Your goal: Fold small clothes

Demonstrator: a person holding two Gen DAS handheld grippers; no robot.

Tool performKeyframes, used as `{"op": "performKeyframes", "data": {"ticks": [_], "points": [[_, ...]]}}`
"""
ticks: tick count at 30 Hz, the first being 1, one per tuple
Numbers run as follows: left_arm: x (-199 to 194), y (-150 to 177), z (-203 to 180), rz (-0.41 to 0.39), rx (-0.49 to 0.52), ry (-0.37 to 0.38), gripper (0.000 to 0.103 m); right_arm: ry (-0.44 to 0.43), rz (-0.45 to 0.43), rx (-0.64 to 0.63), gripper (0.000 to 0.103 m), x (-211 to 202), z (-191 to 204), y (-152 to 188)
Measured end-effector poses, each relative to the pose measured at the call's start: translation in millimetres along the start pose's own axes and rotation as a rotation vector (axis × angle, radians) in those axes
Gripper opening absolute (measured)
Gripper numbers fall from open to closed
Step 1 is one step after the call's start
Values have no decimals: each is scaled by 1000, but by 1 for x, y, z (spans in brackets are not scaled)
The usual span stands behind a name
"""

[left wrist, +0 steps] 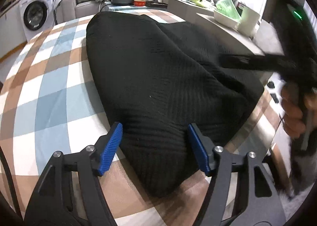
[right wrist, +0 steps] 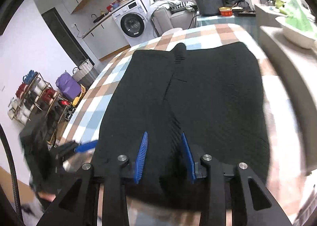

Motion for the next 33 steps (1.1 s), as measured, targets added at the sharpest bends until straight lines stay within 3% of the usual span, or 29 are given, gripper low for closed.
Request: {"op": "performKeyframes", "data": {"ticks": [4,7,8,11,15,19,21,26,28,33], "points": [[-4,-2,8,-2,-58,57,66,-55,62,9,36,43,-4,-14],[-10,-8,17,-5,-122,102,66,-80,69,3,9,55,-2,-22],[-14,-11,21,-17,-139,107,66,-86,53,-10,8,50,1,-25],[-30,-21,29,-72,-182,127,66,-40,-65,-103,7,15,16,-40],[-39,-27,34,-105,-200,120,66,125,-66,-131,7,-6,8,-38],[-29,-23,32,-85,-188,94,66,126,20,-39,10,25,-20,-19],[-23,-20,31,-66,-184,72,66,89,87,36,20,36,-37,-11],[-13,-13,26,-43,-167,61,66,-52,19,66,37,6,-34,0],[-11,-12,26,-36,-173,65,66,-133,37,71,38,-6,-34,15],[-6,-12,26,-24,-180,75,66,-175,54,69,38,-6,-24,31]]}}
Point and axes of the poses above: each gripper's, at about its wrist camera, not at the fingertips, and x roughly the way its jaws point, z to its left, y to its underside, the point moved 5 cm from there along x, roughly the way its jaws point, and after that the axes turned 14 degrees about -x, right-handed, at the moved point
